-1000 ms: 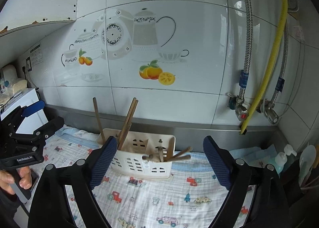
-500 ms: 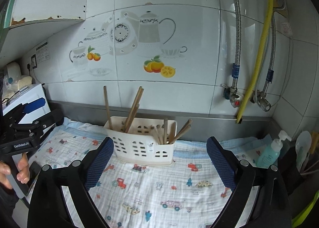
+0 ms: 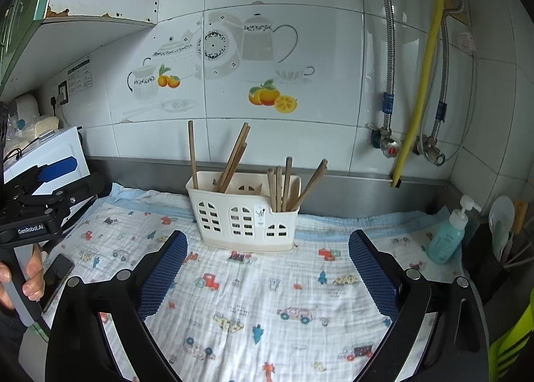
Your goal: Organize utensils
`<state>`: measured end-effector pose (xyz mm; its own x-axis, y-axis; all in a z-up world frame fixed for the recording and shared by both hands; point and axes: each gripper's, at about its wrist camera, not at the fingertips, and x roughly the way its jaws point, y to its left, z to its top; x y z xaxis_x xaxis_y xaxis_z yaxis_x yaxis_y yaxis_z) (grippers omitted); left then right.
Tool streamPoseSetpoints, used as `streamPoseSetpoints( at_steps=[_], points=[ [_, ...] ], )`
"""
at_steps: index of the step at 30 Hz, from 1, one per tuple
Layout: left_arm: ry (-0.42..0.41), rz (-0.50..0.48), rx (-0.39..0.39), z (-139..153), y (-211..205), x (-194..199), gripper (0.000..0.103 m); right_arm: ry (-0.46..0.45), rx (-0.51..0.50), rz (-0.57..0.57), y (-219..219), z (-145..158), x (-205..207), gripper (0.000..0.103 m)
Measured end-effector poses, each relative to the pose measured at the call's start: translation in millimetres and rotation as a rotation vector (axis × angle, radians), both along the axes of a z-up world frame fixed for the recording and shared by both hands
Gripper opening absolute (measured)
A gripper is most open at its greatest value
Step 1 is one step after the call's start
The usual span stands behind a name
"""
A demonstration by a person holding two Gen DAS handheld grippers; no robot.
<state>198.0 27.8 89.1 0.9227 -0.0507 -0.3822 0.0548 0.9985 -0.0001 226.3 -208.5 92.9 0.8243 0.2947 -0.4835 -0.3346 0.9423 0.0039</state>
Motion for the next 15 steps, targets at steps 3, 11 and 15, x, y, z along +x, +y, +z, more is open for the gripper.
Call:
streamPoseSetpoints(
  at_steps=[3, 11, 15],
  points=[
    [0.000, 0.005, 0.015, -4.0, 0.1, -7.9, 0.098, -0.003, -0.008, -0.014, 0.6, -5.3, -7.6, 0.094],
    [0.014, -0.012, -0.008, -14.4, 2.4, -29.9, 0.098, 0.019, -0.013, -0.025, 0.8, -18.3, -26.1, 0.095],
    [0.016, -0.013, -0.006, -18.2, 1.1, -44.1, 0.098, 0.004, -0.028, -0.033, 1.4, -18.9, -38.7, 0.095]
  ],
)
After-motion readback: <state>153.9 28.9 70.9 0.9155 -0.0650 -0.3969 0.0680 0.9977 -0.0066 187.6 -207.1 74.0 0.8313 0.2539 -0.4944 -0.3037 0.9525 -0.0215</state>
